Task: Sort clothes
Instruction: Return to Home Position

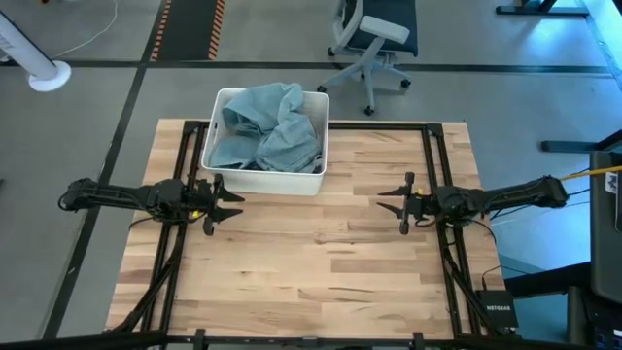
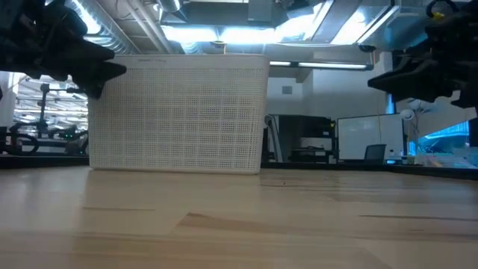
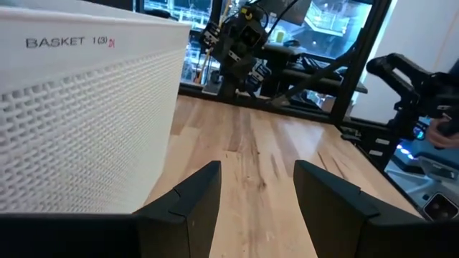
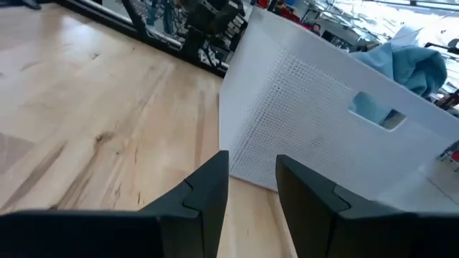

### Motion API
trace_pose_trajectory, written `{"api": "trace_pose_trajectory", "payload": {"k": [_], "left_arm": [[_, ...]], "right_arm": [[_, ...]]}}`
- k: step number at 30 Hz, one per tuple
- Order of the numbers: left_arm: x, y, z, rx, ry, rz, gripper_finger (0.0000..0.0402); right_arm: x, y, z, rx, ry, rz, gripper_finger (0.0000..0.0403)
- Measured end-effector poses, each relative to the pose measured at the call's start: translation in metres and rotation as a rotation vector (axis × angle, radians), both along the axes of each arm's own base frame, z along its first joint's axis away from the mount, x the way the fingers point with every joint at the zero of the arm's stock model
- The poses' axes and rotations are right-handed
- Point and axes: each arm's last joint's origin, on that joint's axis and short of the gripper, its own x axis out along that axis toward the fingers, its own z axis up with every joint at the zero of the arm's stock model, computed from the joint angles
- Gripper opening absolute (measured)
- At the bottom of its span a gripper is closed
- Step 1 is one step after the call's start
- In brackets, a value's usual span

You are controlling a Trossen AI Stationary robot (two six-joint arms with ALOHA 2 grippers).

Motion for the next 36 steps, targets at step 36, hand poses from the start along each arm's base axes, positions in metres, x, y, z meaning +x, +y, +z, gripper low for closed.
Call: {"api": "trace_pose_trajectory", "payload": {"k": [36], "left_arm": [[-0.008, 0.001, 0.005, 0.170, -0.068, -0.010, 0.0172]], "right_arm": [[-0.012, -0.003, 0.011, -0.148, -0.104, -0.053, 0.0136]]}}
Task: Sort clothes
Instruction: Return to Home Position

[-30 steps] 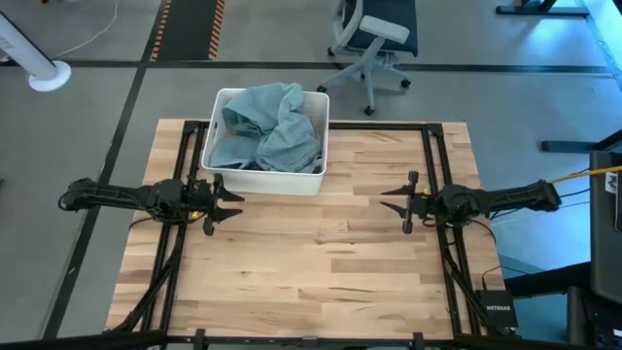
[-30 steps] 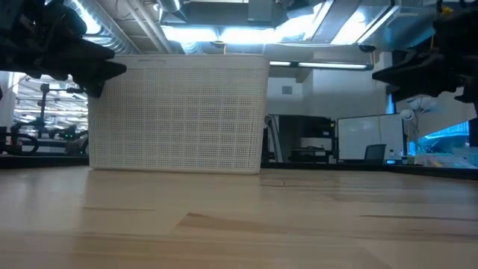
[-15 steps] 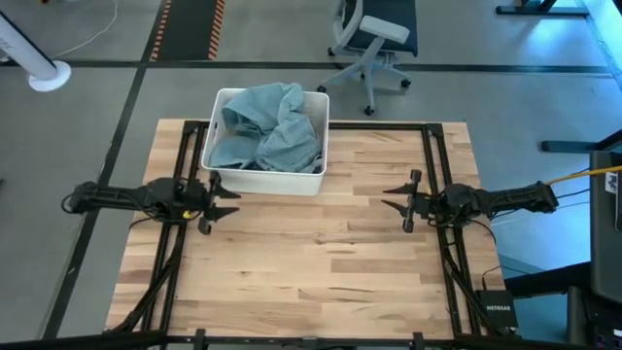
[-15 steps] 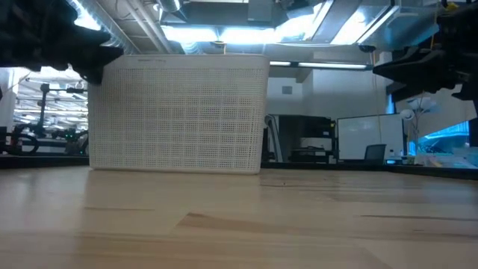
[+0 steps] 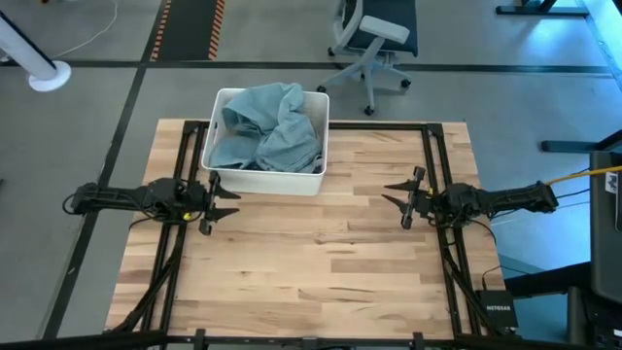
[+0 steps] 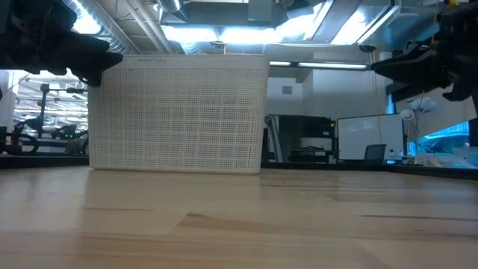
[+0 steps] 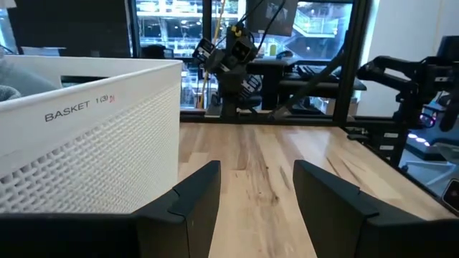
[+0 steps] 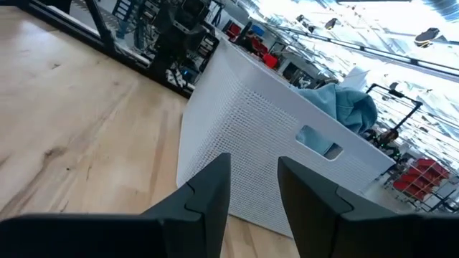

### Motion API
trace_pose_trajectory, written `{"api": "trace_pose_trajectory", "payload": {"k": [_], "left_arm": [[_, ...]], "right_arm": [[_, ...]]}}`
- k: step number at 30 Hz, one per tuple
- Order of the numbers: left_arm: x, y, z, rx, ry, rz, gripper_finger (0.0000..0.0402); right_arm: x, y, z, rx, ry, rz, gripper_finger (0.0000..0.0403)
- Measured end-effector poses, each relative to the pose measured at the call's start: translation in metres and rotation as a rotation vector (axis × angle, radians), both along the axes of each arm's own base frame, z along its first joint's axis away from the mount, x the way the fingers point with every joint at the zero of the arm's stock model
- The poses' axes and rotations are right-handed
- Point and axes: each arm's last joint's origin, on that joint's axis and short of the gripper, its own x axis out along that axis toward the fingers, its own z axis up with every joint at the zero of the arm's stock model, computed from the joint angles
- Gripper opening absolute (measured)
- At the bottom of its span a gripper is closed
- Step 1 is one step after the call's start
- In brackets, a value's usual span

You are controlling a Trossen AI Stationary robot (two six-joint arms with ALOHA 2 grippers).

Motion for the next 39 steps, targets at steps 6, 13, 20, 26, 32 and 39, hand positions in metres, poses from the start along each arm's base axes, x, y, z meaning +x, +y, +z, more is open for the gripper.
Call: {"api": "trace_pose_trajectory", "payload": {"k": [6, 13, 20, 26, 32, 39], "left_arm": [[0.0000, 0.0000, 0.0000, -0.002, 0.000, -0.001, 0.0172], [0.0000, 0.0000, 0.0000, -0.004, 0.000, -0.001, 0.0172], [0.0000, 0.0000, -0.0001, -0.004, 0.001, -0.001, 0.0172], [0.0000, 0.0000, -0.0001, -0.004, 0.001, -0.001, 0.0172], [0.0000, 0.0000, -0.0001, -0.004, 0.001, -0.001, 0.0172], [0.0000, 0.0000, -0.0001, -0.004, 0.001, -0.001, 0.0172]], "right_arm": [[0.0000, 0.0000, -0.0020, -0.003, 0.021, 0.000, 0.0136], [0.0000, 0.0000, -0.0032, -0.005, 0.034, 0.001, 0.0136], [-0.0001, 0.0000, -0.0032, -0.005, 0.034, 0.001, 0.0136], [-0.0001, 0.0000, -0.0032, -0.005, 0.035, 0.001, 0.0136], [-0.0001, 0.0000, -0.0032, -0.005, 0.036, 0.001, 0.0136], [-0.0001, 0.0000, -0.0033, -0.005, 0.036, 0.001, 0.0136]]}}
